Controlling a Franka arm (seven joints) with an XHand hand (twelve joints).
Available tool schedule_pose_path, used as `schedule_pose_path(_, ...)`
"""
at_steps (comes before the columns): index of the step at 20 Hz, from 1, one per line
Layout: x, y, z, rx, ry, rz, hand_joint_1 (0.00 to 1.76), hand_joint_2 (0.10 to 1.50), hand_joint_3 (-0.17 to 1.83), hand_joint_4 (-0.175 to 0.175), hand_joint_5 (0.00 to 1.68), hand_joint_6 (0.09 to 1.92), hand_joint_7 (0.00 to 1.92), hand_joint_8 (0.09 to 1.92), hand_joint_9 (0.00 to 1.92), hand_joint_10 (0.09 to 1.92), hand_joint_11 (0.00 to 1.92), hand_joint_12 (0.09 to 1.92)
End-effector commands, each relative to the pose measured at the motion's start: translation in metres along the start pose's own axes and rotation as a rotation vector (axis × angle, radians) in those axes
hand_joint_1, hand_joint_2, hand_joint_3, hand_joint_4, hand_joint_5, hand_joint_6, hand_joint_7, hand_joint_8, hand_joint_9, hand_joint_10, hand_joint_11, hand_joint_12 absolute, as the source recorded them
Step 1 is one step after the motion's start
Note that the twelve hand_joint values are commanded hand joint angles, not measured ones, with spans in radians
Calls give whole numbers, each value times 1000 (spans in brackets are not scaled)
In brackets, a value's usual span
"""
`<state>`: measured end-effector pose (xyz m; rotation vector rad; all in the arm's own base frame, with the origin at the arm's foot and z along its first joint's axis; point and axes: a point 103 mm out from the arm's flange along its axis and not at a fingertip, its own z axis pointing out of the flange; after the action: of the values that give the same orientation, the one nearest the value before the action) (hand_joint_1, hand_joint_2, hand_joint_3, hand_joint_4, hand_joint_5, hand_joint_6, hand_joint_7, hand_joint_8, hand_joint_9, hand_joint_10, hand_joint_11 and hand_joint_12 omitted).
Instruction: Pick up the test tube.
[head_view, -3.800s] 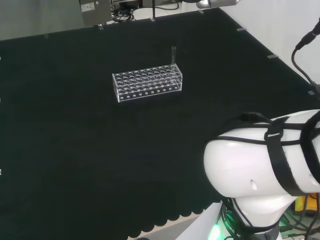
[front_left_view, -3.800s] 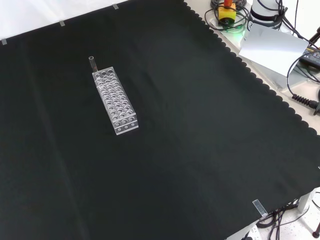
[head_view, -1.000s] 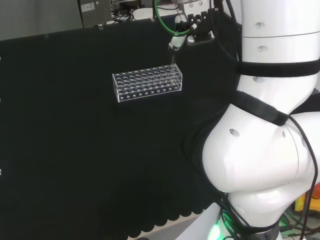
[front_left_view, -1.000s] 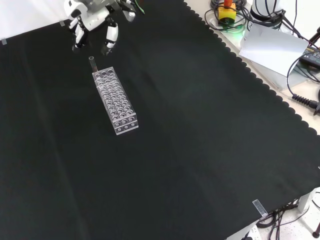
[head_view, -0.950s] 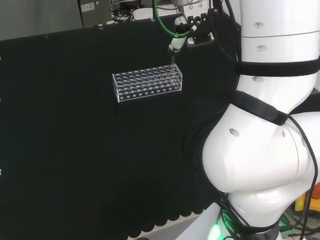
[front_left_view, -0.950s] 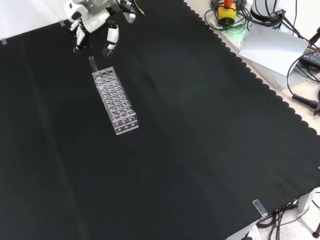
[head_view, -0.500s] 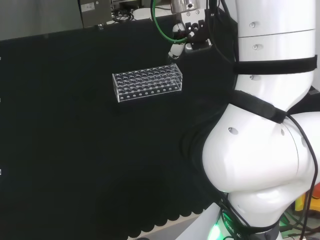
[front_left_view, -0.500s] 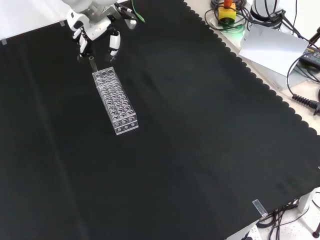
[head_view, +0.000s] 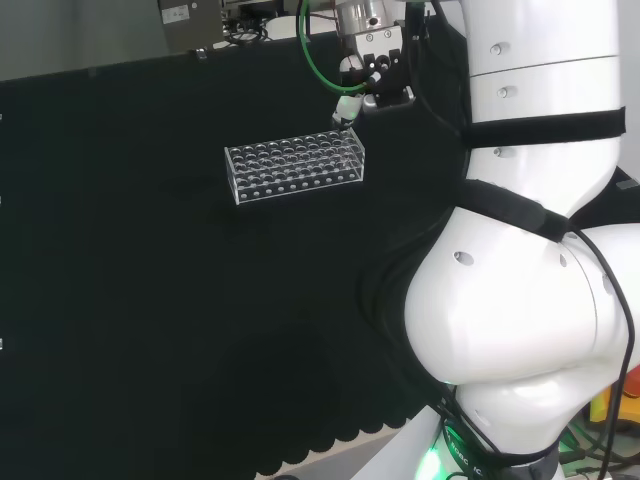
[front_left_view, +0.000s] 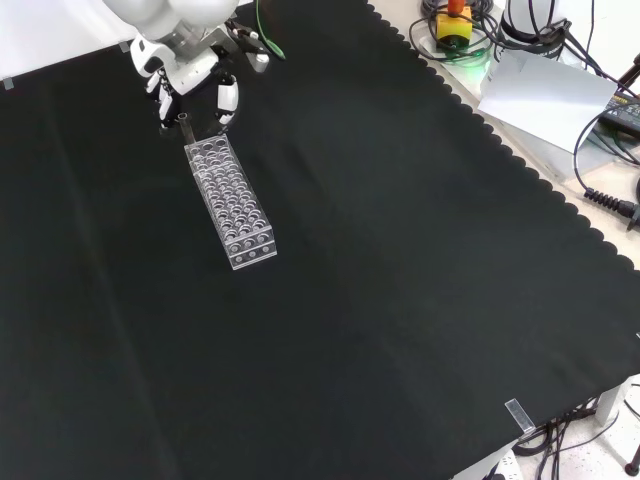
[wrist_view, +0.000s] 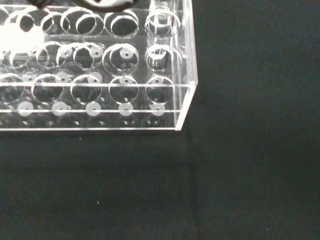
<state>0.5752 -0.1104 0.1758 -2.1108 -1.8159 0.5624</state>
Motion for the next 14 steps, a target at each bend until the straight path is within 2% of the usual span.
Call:
schedule_pose_path(1, 3, 7, 4, -11, 38, 20, 868, 768, 583, -129, 570, 580, 914, 738, 736, 724, 305, 1445)
schedule_pose_path(6, 6, 14, 7, -44, 107, 59, 915, 748, 633, -149, 712, 694, 1050, 732, 831, 698, 393, 1404)
schedule_pose_path(9, 11, 20, 8, -43, 137, 70, 947, 735, 658, -157, 789, 712, 1123, 720, 891, 677, 444, 1387)
schedule_pose_path(12, 16, 24, 10, -46, 141, 70, 967, 727, 670, -161, 822, 719, 1154, 715, 921, 671, 468, 1376)
schedule_pose_path(14, 20, 26, 10, -76, 116, 71, 985, 719, 688, -169, 879, 706, 1199, 691, 970, 649, 506, 1356)
